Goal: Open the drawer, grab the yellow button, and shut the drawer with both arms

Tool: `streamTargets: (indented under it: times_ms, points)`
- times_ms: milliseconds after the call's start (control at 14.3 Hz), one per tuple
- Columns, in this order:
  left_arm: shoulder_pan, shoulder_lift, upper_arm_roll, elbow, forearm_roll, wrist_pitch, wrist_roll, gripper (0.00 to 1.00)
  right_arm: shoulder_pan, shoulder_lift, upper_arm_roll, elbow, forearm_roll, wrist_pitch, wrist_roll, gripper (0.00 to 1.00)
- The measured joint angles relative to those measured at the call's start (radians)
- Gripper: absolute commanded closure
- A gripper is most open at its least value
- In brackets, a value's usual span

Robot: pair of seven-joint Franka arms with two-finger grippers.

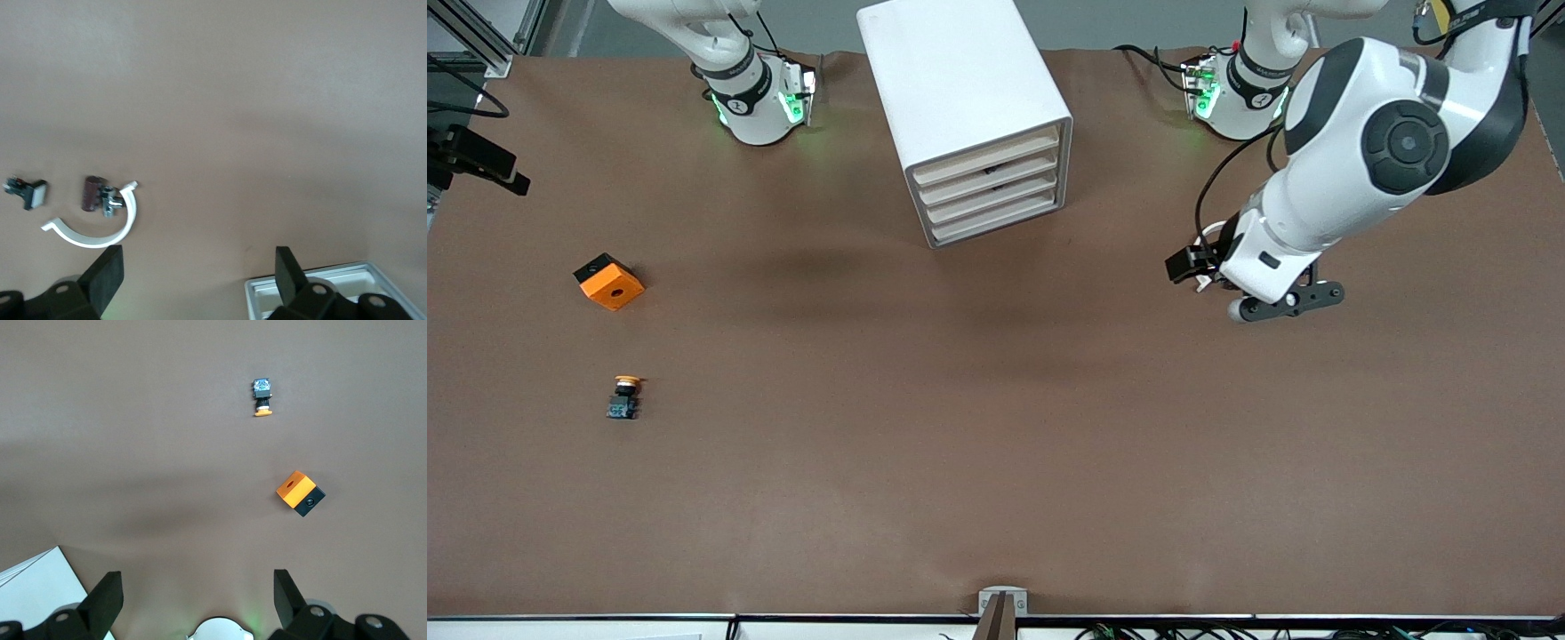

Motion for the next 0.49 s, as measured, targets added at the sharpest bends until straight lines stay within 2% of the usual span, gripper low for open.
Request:
streamTargets:
  times_ms: [279,489]
  points:
    - [0.084,-0.041,0.000,-0.003,0.001,-0.049,0.133,0.00,-0.004,-0.008,-0.001,0.001,0.000,0.002,0.000,0.00]
    - [0.102,-0.053,0.000,-0.008,0.006,-0.060,0.177,0.00,-0.007,-0.008,-0.001,0.001,0.000,0.003,0.000,0.00]
